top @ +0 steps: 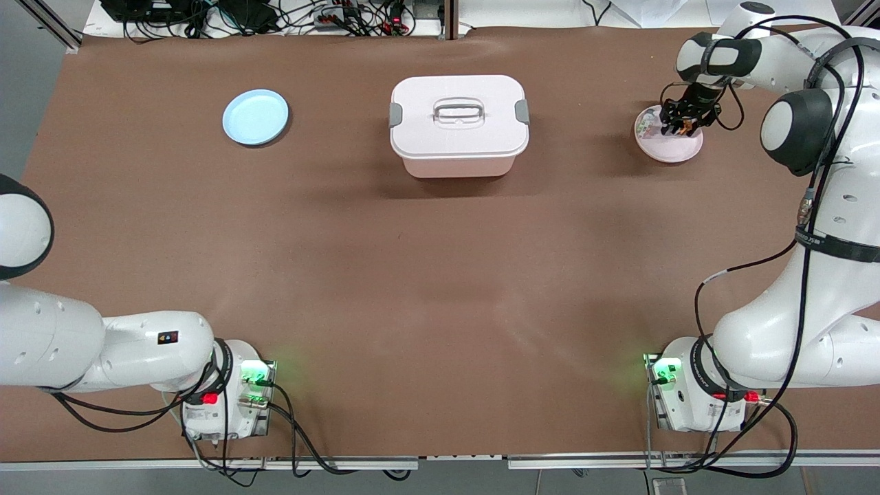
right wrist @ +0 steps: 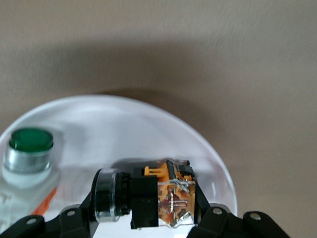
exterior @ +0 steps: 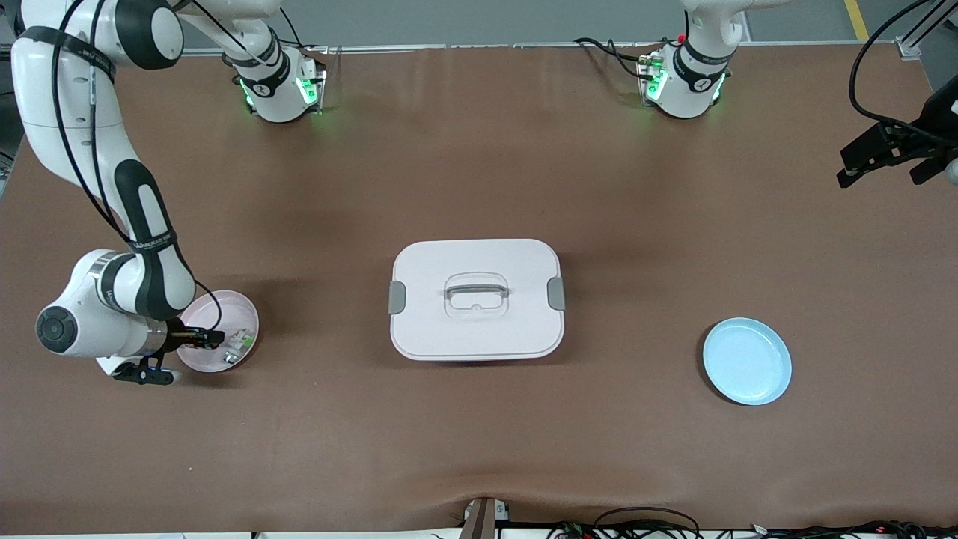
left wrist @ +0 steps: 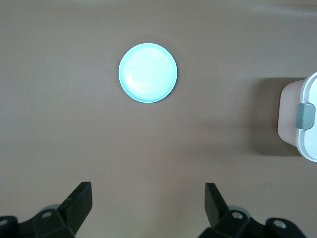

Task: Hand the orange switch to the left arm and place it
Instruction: 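Close the right gripper on the black-and-orange switch, then lift the switch with the right gripper while the left gripper reaches in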

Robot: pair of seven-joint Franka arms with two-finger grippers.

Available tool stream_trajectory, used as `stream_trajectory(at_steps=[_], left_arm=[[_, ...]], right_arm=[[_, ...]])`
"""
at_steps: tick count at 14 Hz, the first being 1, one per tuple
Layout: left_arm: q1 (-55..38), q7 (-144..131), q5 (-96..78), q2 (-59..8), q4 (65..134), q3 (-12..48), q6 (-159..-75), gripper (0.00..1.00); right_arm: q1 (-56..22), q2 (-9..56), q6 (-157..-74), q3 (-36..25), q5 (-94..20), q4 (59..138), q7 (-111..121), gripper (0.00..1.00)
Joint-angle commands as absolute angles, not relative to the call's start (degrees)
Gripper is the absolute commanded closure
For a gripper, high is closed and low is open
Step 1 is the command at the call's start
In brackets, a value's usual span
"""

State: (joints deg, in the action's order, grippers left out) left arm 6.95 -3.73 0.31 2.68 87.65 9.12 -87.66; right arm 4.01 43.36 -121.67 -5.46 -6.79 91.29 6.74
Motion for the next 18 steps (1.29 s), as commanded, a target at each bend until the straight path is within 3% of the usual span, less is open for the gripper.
stream_trajectory(at_steps=[1, 10, 18], left_arm=[[6.94, -3.96, 0.53, 2.64, 87.10, 9.40, -87.71, 0.00], [6.94, -3.96, 0.53, 2.72, 87.10, 9.40, -87.71, 0.00], [6.86, -3.96, 0.53, 2.72, 87.19, 9.40, -87.71, 0.00]], right_arm=[[4.31, 40.09, -114.20, -4.83, -9.30, 91.23, 6.33, 0.65], [1.60, 29.63, -88.00, -4.75, -23.62, 90.79, -6.64, 0.66], [-7.28, 23.12, -81.12, -4.75, -39.53, 90.88, -29.94, 0.67]])
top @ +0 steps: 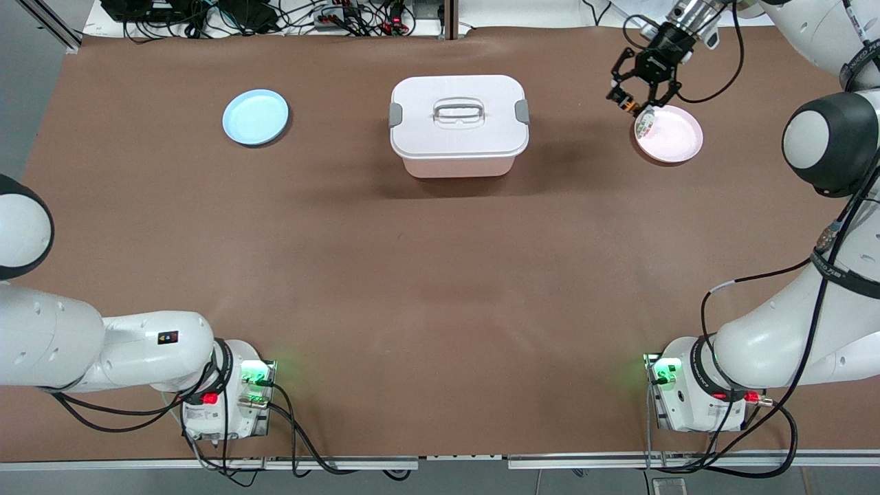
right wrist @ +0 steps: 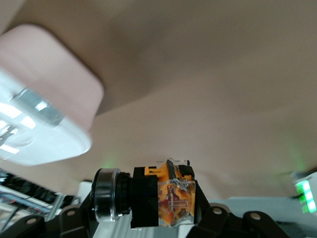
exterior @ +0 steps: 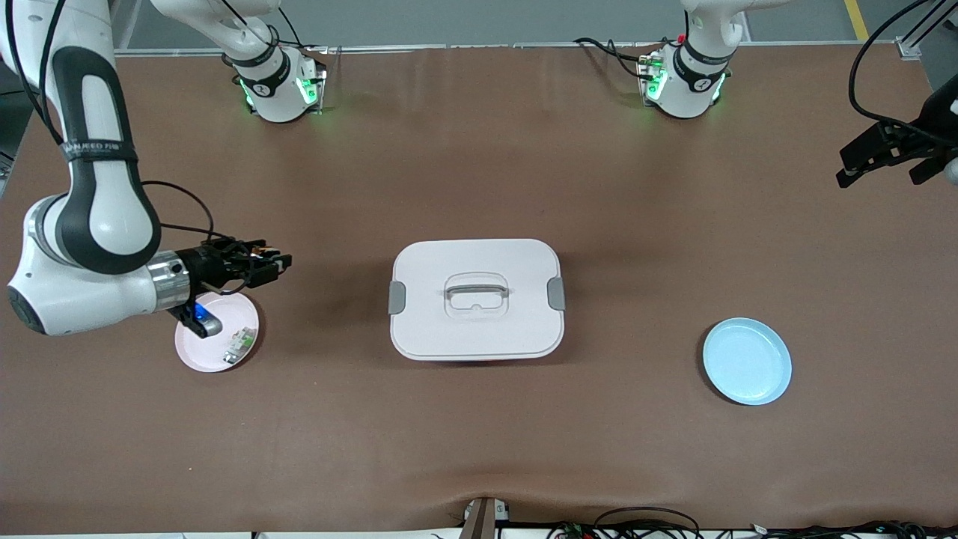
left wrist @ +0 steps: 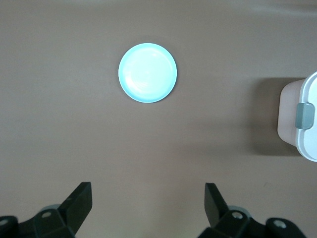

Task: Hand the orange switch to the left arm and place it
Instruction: 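Lift the switch with the right gripper while the left gripper reaches in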

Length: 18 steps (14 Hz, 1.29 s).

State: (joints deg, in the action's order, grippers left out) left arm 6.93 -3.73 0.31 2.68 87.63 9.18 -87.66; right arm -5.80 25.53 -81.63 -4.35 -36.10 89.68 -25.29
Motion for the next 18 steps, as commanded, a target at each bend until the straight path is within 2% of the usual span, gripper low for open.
stream_trajectory(at_steps=[1, 4, 9, 18], left_arm=[[6.77, -4.04, 0.44, 2.72, 87.19, 9.40, -87.71, 0.00], [6.07, -4.13, -1.39, 2.55, 87.10, 9.58, -87.71, 0.00], [5.72, -3.96, -9.13, 2.46, 87.36, 9.84, -87.36, 0.00], [4.75, -3.60, -13.61, 2.02, 88.59, 20.21, -92.80, 0.00]], right_arm=[[-8.08, 22.94, -81.21, -4.75, -41.73, 90.79, -33.02, 0.67], [-11.50, 21.54, -82.17, -4.75, -46.05, 90.79, -39.53, 0.69], [-18.53, 19.34, -89.80, -4.75, -50.96, 90.79, -52.00, 0.69], [-32.59, 19.69, -110.81, -4.75, -58.27, 87.28, -71.44, 0.70]])
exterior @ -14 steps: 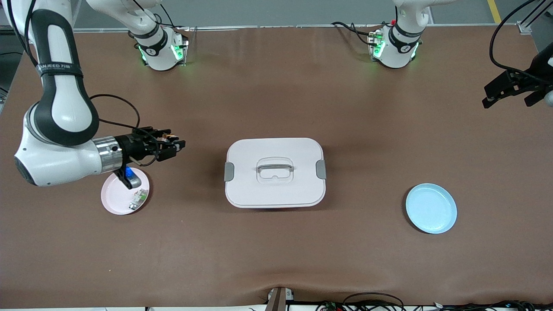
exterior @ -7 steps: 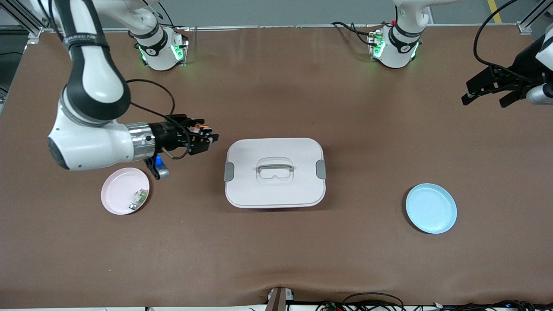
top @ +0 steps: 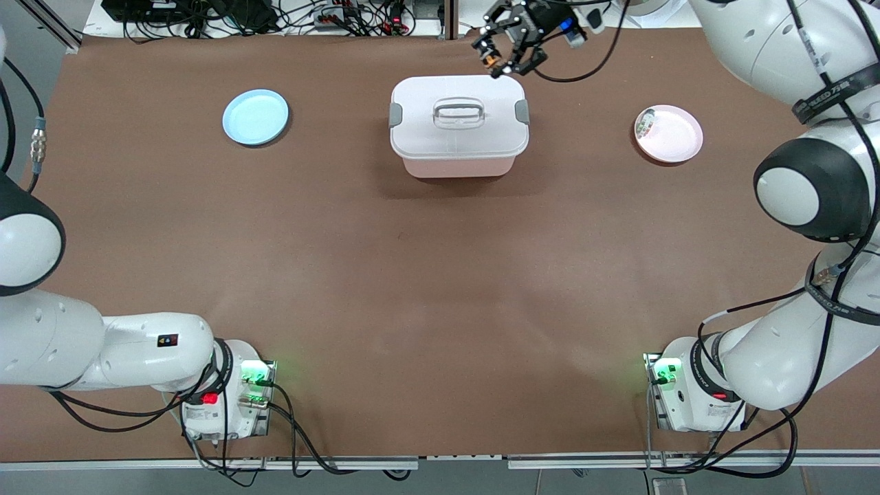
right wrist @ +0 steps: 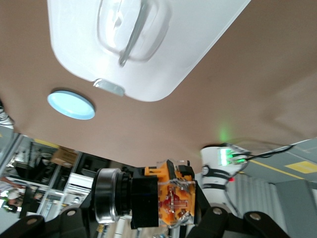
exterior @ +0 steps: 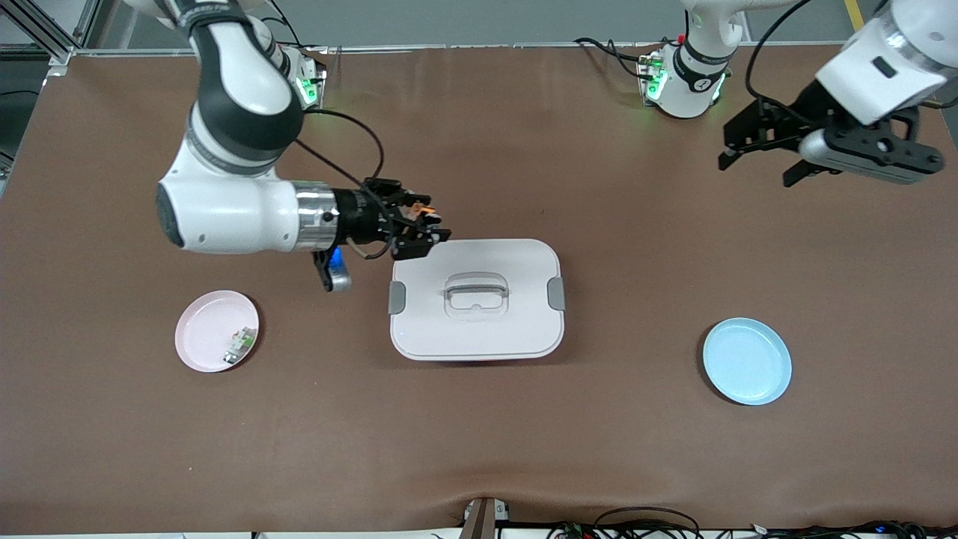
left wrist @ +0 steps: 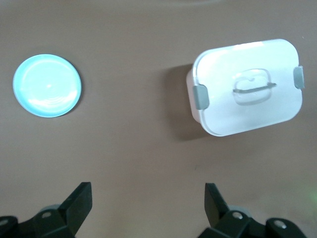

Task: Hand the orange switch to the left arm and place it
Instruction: 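Lift the switch with the right gripper while the left gripper reaches in, then carry the switch above the box while the left gripper approaches it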

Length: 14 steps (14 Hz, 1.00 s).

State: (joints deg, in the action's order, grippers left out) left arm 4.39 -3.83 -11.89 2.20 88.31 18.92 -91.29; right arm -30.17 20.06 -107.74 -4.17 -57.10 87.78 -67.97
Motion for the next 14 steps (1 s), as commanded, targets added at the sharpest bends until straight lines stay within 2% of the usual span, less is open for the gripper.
stream_trajectory(at_steps=[1, 4, 8, 11, 14], left_arm=[[4.75, -3.60, -15.62, 2.11, 89.12, 20.65, -94.12, 0.00], [4.75, -3.52, -19.33, 2.11, 91.13, 22.75, -98.59, 0.00], [4.66, 0.17, -26.71, 0.27, 93.69, 23.20, -104.94, 0.00], [4.40, 0.79, -33.64, -0.88, 95.44, 24.08, -105.73, 0.00], [4.48, 0.88, -34.01, -0.79, 97.90, 26.10, -110.11, 0.00]], right_arm=[[-33.74, 19.77, -113.01, -4.75, -58.45, 87.01, -72.76, 0.70], [-37.60, 20.30, -120.30, -4.83, -63.27, 86.84, -76.28, 0.70], [-41.91, 21.97, -130.06, -4.83, -63.46, 86.66, -80.14, 0.70], [-43.33, 23.02, -132.27, -4.83, -63.37, 86.05, -82.18, 0.70], [-43.86, 23.73, -132.62, -4.83, -63.37, 84.82, -82.96, 0.70]])
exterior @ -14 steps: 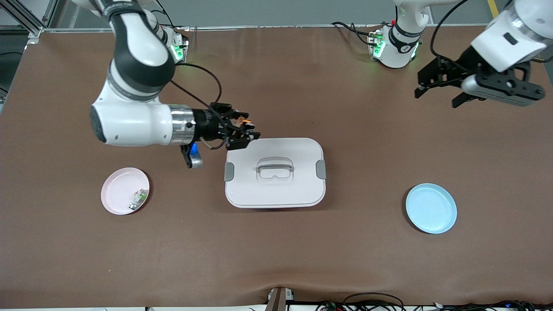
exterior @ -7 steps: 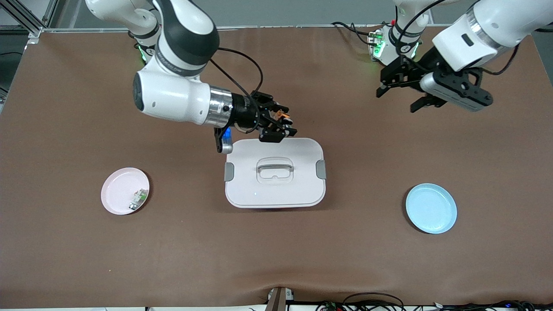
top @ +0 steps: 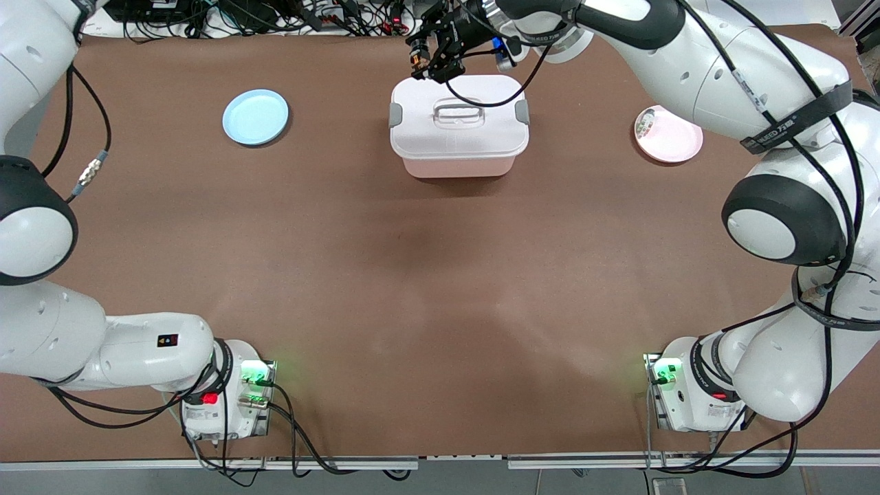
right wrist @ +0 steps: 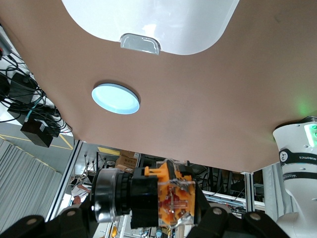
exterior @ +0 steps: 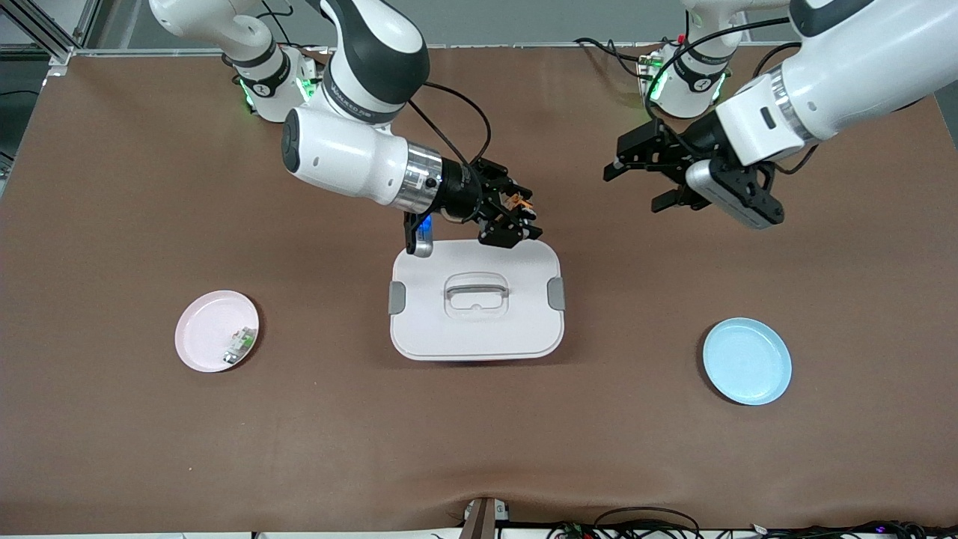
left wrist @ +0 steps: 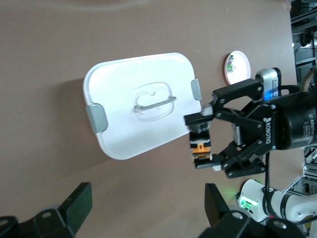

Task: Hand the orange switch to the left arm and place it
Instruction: 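Carry the switch above the box while the left gripper approaches it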

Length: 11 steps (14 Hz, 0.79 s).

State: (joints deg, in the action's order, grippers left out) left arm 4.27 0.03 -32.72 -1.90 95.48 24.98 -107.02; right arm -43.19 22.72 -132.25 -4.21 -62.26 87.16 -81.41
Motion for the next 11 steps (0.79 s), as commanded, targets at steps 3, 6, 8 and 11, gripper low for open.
stream_trajectory(at_steps=[3, 6, 8, 11], left_arm=[[4.48, 0.88, -34.45, -1.05, 101.94, 28.21, -116.96, 0.04], [4.31, 0.88, -38.66, -1.32, 103.62, 28.92, -120.14, 0.06], [4.31, 0.88, -39.72, -1.49, 103.62, 29.96, -120.76, 0.08], [4.13, 0.88, -39.73, -1.76, 103.89, 30.93, -121.73, 0.13]], right_arm=[[-43.86, 23.91, -132.80, -4.83, -63.37, 84.29, -83.23, 0.70], [-43.86, 23.91, -132.71, -4.83, -63.37, 84.11, -83.23, 0.70], [-43.86, 23.91, -132.71, -4.83, -63.37, 84.11, -83.23, 0.70], [-43.86, 23.91, -132.71, -4.83, -63.37, 83.85, -83.23, 0.70]])
